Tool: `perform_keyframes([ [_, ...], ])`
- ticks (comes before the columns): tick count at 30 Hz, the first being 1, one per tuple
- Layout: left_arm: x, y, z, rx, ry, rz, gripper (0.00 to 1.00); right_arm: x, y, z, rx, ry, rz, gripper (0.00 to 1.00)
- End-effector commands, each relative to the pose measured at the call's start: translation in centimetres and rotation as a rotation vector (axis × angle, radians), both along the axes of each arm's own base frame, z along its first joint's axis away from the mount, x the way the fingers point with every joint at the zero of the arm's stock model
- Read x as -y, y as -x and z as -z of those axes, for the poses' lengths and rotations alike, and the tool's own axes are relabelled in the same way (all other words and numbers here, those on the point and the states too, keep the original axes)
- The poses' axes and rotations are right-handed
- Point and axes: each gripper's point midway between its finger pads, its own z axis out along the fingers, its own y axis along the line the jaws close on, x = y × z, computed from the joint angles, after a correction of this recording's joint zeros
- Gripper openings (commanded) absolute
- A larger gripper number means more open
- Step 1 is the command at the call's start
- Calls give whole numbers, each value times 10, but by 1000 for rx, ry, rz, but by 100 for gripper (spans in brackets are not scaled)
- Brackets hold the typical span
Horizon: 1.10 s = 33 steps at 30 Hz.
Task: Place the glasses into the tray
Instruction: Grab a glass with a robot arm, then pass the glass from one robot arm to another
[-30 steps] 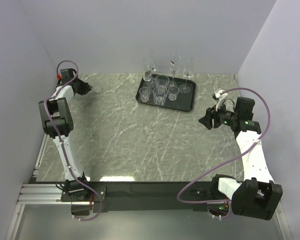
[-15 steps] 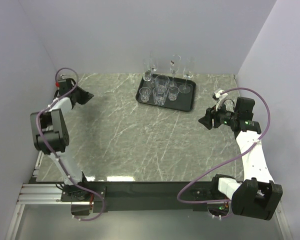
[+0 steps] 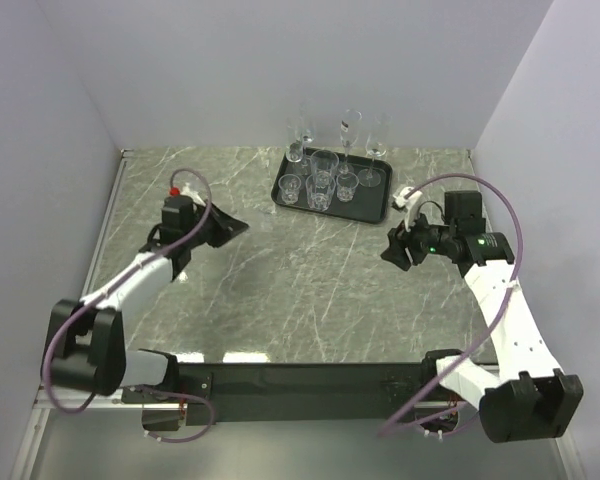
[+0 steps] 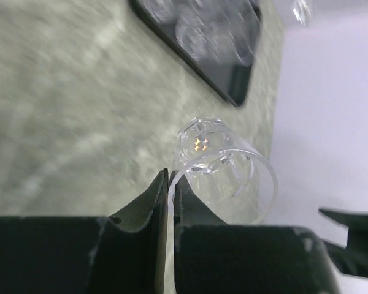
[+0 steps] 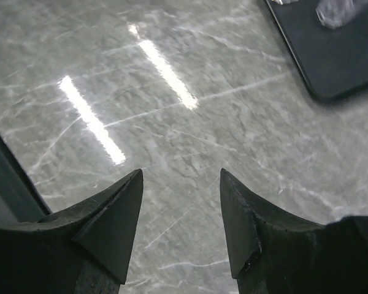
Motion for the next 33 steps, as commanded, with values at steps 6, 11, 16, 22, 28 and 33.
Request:
perform_keyframes([
  [6,92,55,-57,136,101,97,0,-36,26,-50,48,66,-88,61],
  [11,146,85,-69,136,107,165,0,-50,29,-65,-1,26,-67,61],
  [16,175,87,-58,102,69,89,0,-60,28,-73,-3,-13,-34,63],
  [22,215,97,-51,54,12,76,0,-64,13,-66,-45,-38,119,64],
  [28,237,101,-56,48,-40,51,0,-59,-1,-57,-57,-44,264,64],
  [33,248,103,-54,29,-74,47,0,-54,-7,-45,-62,-8,308,64],
])
